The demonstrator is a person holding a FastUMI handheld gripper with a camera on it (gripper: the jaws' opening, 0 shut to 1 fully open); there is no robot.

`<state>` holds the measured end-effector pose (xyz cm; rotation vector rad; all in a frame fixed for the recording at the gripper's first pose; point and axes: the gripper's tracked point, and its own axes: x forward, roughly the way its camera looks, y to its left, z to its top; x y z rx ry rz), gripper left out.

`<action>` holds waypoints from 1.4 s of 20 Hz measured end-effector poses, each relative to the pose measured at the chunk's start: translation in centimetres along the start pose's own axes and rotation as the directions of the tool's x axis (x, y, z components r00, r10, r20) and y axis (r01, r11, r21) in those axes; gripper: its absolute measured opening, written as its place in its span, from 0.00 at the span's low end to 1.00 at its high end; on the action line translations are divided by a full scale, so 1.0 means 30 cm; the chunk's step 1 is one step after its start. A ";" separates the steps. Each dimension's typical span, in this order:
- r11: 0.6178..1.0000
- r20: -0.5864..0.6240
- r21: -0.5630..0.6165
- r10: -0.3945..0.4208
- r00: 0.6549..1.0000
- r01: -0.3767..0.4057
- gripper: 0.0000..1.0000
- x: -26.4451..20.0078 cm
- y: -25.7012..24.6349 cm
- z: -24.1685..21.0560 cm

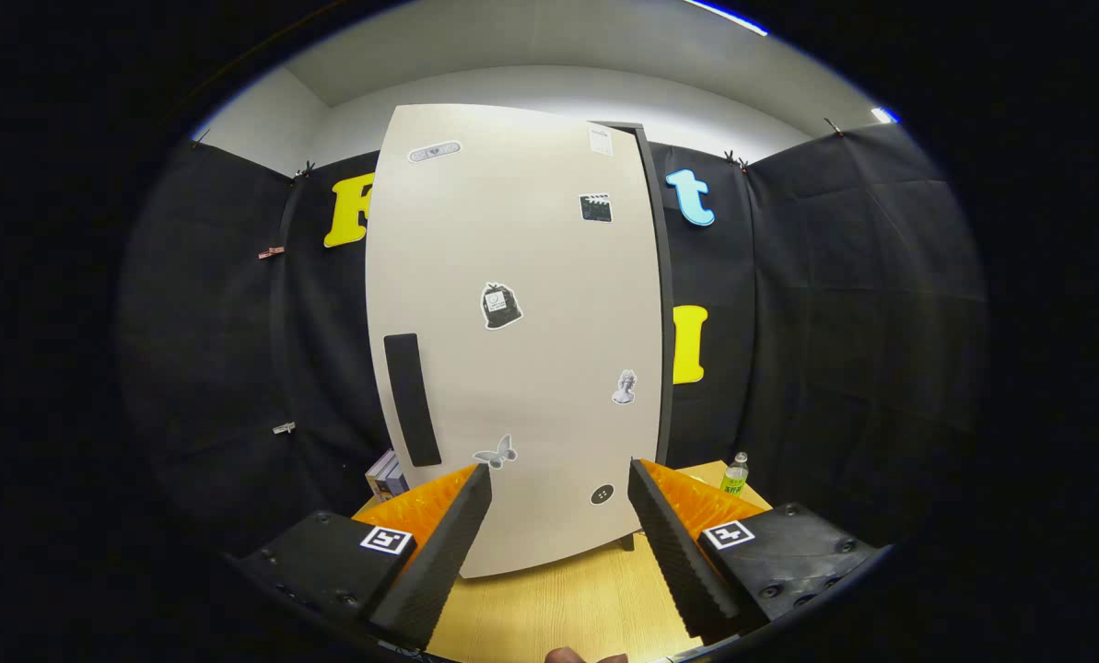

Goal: Open the shoe cabinet door, grab the shoes and put them into the shoe cabinet, then close the shoe cabinet door.

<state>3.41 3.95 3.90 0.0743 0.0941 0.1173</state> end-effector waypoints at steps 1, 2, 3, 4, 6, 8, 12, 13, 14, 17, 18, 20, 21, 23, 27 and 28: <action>1.000 0.000 0.000 -0.004 1.000 0.004 0.98 0.003 -0.003 0.001; 1.000 0.003 0.001 -0.006 1.000 0.006 0.98 0.004 -0.001 0.004; 1.000 0.005 0.002 -0.010 1.000 0.009 0.98 0.004 -0.005 0.004; 1.000 0.006 0.000 -0.011 1.000 0.011 0.98 0.006 -0.003 0.006; 1.000 0.007 -0.010 -0.014 1.000 0.014 0.98 0.007 -0.002 0.006; 0.999 0.017 -0.026 -0.022 1.000 0.022 0.98 0.014 -0.006 0.013; 1.000 0.017 -0.018 -0.019 1.000 0.019 0.98 0.017 0.000 0.010; 1.000 0.016 -0.017 -0.020 1.000 0.020 0.98 0.019 -0.001 0.009; 1.000 0.017 -0.018 -0.021 1.000 0.021 0.99 0.019 -0.002 0.011; 1.000 0.019 -0.020 -0.023 1.000 0.024 0.98 0.019 -0.008 0.010; 0.999 0.016 -0.022 -0.026 1.000 0.026 0.98 0.020 -0.012 0.009; 1.000 0.009 -0.020 -0.023 1.000 0.023 0.98 0.019 -0.015 0.002; 1.000 0.006 -0.016 -0.022 1.000 0.022 0.98 0.019 -0.016 0.001; 1.000 0.009 -0.019 -0.020 1.000 0.020 0.98 0.016 -0.018 0.004; 1.000 0.028 -0.029 -0.008 1.000 0.008 0.98 0.010 -0.014 0.028; 0.999 0.034 -0.032 -0.004 0.999 0.005 0.98 0.007 -0.015 0.032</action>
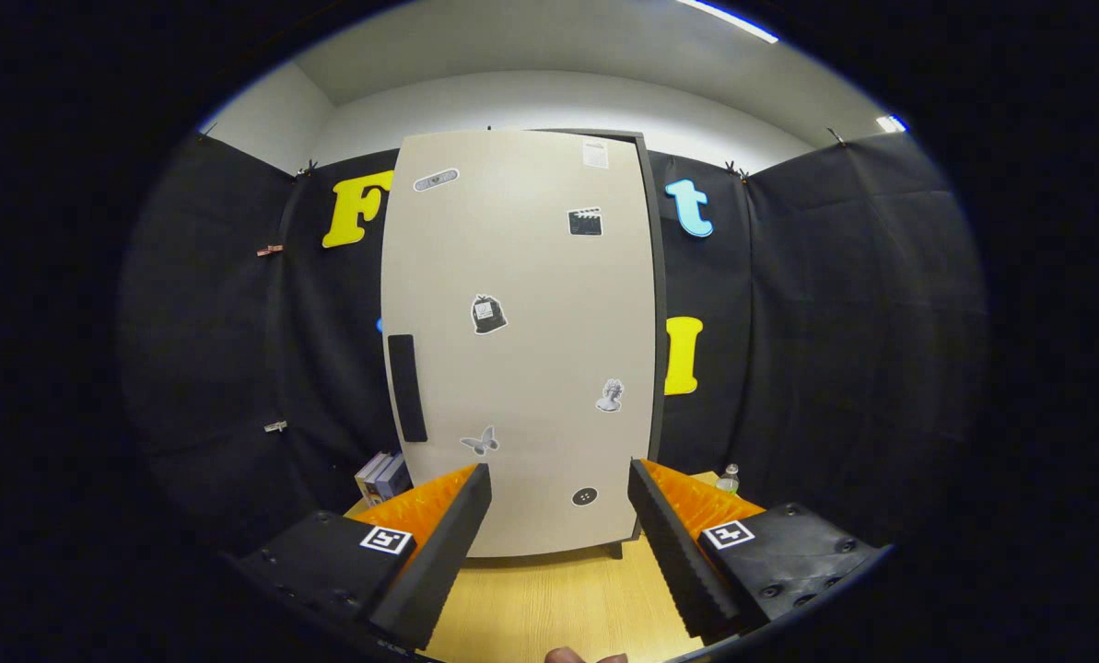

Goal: Open the shoe cabinet door, grab the shoes and put them into the shoe cabinet, then close the shoe cabinet door.

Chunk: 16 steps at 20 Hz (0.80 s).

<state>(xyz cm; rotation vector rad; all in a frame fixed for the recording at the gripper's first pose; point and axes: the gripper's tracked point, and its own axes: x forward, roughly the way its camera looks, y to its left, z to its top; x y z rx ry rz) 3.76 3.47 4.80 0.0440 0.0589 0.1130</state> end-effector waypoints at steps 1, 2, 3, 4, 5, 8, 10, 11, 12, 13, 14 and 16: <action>1.000 0.005 -0.001 0.002 1.000 -0.002 0.98 -0.002 -0.004 0.005; 1.000 0.005 0.000 0.006 1.000 -0.006 0.98 -0.003 -0.005 0.005; 1.000 0.005 0.004 0.010 1.000 -0.010 0.98 -0.004 -0.003 0.001; 1.000 0.003 0.009 0.011 1.000 -0.011 0.98 -0.006 -0.005 0.000; 1.000 0.006 0.014 0.014 1.000 -0.014 0.98 -0.002 -0.005 -0.001; 1.000 -0.005 0.007 0.020 1.000 -0.020 0.98 0.005 -0.004 -0.025; 1.000 -0.008 0.000 0.024 1.000 -0.024 0.98 0.008 -0.003 -0.026; 1.000 -0.008 0.005 0.027 1.000 -0.026 0.99 0.011 0.000 -0.027; 1.000 -0.004 0.011 0.030 1.000 -0.030 0.99 0.009 0.003 -0.021; 0.999 0.000 0.013 0.031 1.000 -0.031 0.98 0.012 0.005 -0.016; 0.999 0.000 0.010 0.031 1.000 -0.031 0.98 0.014 0.003 -0.017; 0.999 -0.003 0.009 0.032 0.999 -0.032 0.98 0.019 0.001 -0.019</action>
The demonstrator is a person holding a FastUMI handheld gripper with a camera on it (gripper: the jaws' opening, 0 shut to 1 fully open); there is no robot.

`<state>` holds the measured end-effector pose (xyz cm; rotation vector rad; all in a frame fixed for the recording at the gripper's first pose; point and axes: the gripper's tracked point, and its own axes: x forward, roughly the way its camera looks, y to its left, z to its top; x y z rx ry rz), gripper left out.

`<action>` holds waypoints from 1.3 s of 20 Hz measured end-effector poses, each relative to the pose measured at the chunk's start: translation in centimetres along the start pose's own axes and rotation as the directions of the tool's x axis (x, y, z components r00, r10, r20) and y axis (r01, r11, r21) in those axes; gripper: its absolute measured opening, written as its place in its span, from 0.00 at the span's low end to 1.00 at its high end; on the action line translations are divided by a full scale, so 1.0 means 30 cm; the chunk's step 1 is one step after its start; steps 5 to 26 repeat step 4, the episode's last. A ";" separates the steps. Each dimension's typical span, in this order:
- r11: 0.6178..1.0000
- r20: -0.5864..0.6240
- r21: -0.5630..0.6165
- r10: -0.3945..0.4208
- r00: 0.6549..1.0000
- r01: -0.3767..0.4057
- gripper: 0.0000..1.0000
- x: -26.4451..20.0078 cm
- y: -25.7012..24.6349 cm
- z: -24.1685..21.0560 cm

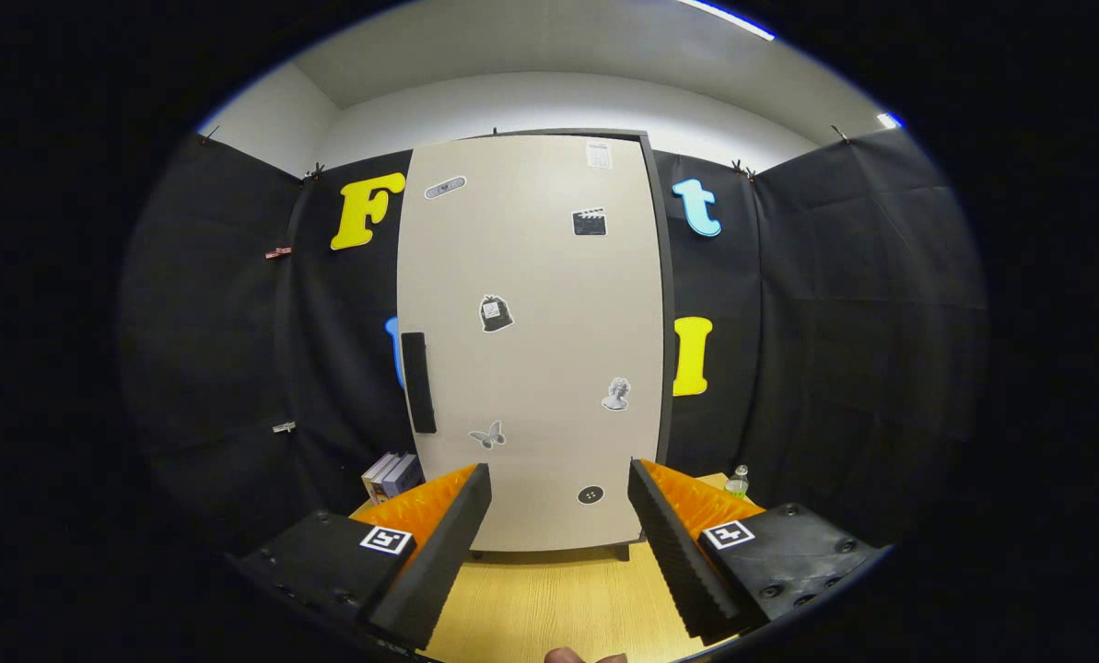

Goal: Open the shoe cabinet door, grab the shoes and put them into the shoe cabinet, then close the shoe cabinet door.

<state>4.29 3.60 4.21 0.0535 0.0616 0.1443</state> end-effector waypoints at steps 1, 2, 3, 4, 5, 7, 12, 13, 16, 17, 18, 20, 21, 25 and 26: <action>1.000 -0.001 0.002 0.001 1.000 -0.001 0.98 0.000 -0.003 -0.003; 1.000 -0.004 0.003 0.001 1.000 -0.001 0.98 0.001 0.000 -0.007; 1.000 -0.005 0.002 0.001 1.000 -0.001 0.98 0.002 -0.003 -0.010; 1.000 -0.007 0.001 0.001 1.000 -0.001 0.98 0.003 -0.004 -0.012; 1.000 -0.007 0.001 0.001 1.000 -0.001 0.98 0.003 -0.004 -0.012; 1.000 -0.007 0.001 0.001 1.000 -0.001 0.98 0.003 -0.004 -0.012; 1.000 -0.007 0.001 0.001 1.000 -0.001 0.98 0.003 -0.004 -0.012; 1.000 -0.007 0.001 0.001 1.000 -0.001 0.98 0.003 -0.004 -0.012; 1.000 -0.007 0.001 0.001 1.000 -0.001 0.98 0.003 -0.004 -0.012; 1.000 -0.007 0.001 0.001 1.000 -0.001 0.98 0.003 -0.004 -0.012; 1.000 -0.007 0.001 0.001 1.000 -0.001 0.98 0.003 -0.004 -0.012; 1.000 -0.007 0.001 0.001 1.000 -0.001 0.98 0.003 -0.004 -0.012; 1.000 -0.007 0.001 0.001 1.000 -0.001 0.98 0.003 -0.004 -0.012; 1.000 -0.007 0.001 0.001 1.000 -0.001 0.98 0.003 -0.004 -0.012; 1.000 -0.007 0.001 0.001 1.000 -0.001 0.98 0.003 -0.004 -0.012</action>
